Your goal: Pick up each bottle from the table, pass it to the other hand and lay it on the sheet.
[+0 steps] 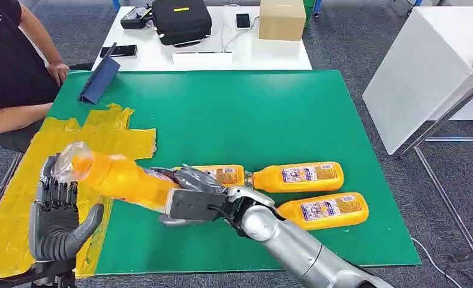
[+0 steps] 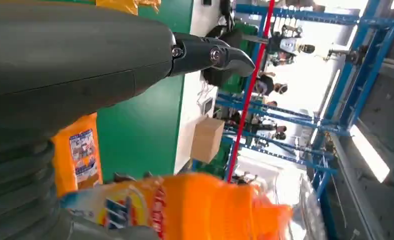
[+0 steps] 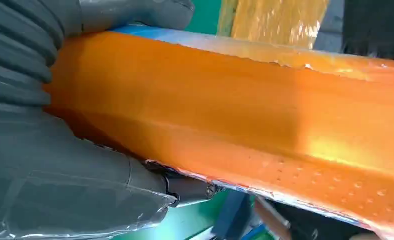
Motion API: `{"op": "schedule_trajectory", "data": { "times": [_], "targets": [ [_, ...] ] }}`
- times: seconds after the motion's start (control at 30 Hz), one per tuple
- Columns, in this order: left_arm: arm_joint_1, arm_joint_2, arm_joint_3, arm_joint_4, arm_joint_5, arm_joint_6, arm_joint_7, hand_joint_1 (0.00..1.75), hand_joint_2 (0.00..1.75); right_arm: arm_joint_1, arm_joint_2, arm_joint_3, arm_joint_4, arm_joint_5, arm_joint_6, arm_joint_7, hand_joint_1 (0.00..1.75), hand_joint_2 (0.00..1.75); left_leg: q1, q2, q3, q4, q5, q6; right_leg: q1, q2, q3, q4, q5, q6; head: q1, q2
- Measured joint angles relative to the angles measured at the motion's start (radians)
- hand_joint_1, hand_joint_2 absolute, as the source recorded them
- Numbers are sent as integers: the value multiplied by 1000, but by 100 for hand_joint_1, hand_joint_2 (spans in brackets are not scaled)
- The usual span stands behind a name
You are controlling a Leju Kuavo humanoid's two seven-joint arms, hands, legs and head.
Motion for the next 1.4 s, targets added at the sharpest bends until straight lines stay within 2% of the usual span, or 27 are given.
{"op": "schedule_trajectory", "data": {
  "times": [0.53, 0.83, 0.87, 1.4],
  "targets": [
    [19, 37, -54, 3, 192, -213, 24, 0, 175, -55, 8, 114, -1, 40, 36, -3, 175, 175, 0, 0, 0, 0, 0, 0, 0, 0, 0, 0, 0, 0, 0, 0],
    [29, 63, -75, 4, 198, -245, 19, 0, 175, -61, 3, 145, -1, 52, 47, -9, 175, 175, 0, 0, 0, 0, 0, 0, 0, 0, 0, 0, 0, 0, 0, 0],
    [30, 67, -76, 4, 187, -250, 13, 175, 175, -62, 2, 149, -2, 55, 51, -11, 175, 175, 0, 0, 0, 0, 0, 0, 0, 0, 0, 0, 0, 0, 0, 0],
    [30, 76, -89, 4, 97, -269, -37, 175, 175, -61, -14, 173, -21, 67, 46, -20, 175, 175, 0, 0, 0, 0, 0, 0, 0, 0, 0, 0, 0, 0, 0, 0]
  ]
}}
